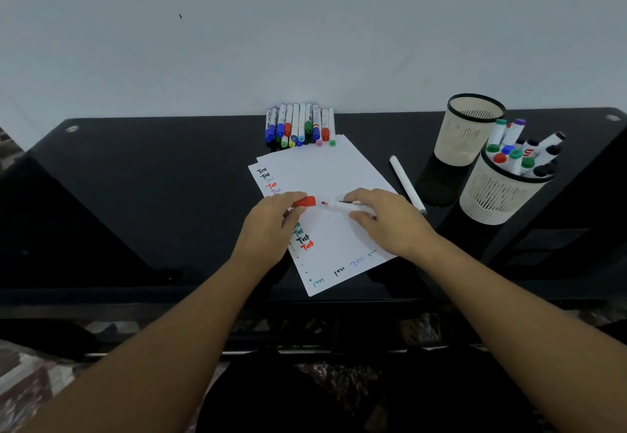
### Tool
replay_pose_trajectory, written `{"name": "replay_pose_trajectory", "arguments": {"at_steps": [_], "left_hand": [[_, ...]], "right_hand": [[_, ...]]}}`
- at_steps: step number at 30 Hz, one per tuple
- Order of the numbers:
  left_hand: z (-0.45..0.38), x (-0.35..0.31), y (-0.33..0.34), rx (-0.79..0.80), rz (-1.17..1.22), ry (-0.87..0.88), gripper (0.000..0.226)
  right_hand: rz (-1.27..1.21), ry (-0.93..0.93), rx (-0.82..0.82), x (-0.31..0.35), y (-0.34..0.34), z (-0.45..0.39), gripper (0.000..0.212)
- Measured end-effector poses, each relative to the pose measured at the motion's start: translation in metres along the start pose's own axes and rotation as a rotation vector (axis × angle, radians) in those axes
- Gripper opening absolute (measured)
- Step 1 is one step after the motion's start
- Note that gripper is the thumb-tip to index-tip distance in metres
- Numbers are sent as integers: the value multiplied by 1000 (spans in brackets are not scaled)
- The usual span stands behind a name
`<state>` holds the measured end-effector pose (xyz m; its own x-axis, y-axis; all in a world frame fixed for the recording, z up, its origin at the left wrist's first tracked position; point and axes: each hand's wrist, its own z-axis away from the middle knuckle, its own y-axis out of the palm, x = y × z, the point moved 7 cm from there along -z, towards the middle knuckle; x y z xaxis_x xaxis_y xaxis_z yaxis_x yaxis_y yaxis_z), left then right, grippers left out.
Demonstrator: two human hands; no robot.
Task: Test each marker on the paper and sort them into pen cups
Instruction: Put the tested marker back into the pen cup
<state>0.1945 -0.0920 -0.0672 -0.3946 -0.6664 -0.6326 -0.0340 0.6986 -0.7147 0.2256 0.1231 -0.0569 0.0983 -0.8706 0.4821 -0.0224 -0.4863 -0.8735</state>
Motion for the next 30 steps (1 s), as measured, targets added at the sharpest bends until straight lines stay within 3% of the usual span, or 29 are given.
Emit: {"name": "replay_pose_trajectory", "arguments": {"at_steps": [9, 17, 24, 27, 30], "left_hand": [[2, -5, 7, 48, -96, 119, 34], [5, -9, 6, 30, -91, 160, 38], [-2, 3, 7, 85, 26, -50, 80], [-7, 13, 12, 113, -93, -91, 77], [-8, 12, 20, 185, -291, -19, 75]], "right_hand": [[32, -142, 20, 17, 11, -9, 25], [356, -298, 15, 39, 10, -14, 37], [216, -299, 47, 42, 6, -17, 52], [159, -244, 99, 36, 6, -17, 58], [98, -212, 97, 31, 6, -17, 56]]}}
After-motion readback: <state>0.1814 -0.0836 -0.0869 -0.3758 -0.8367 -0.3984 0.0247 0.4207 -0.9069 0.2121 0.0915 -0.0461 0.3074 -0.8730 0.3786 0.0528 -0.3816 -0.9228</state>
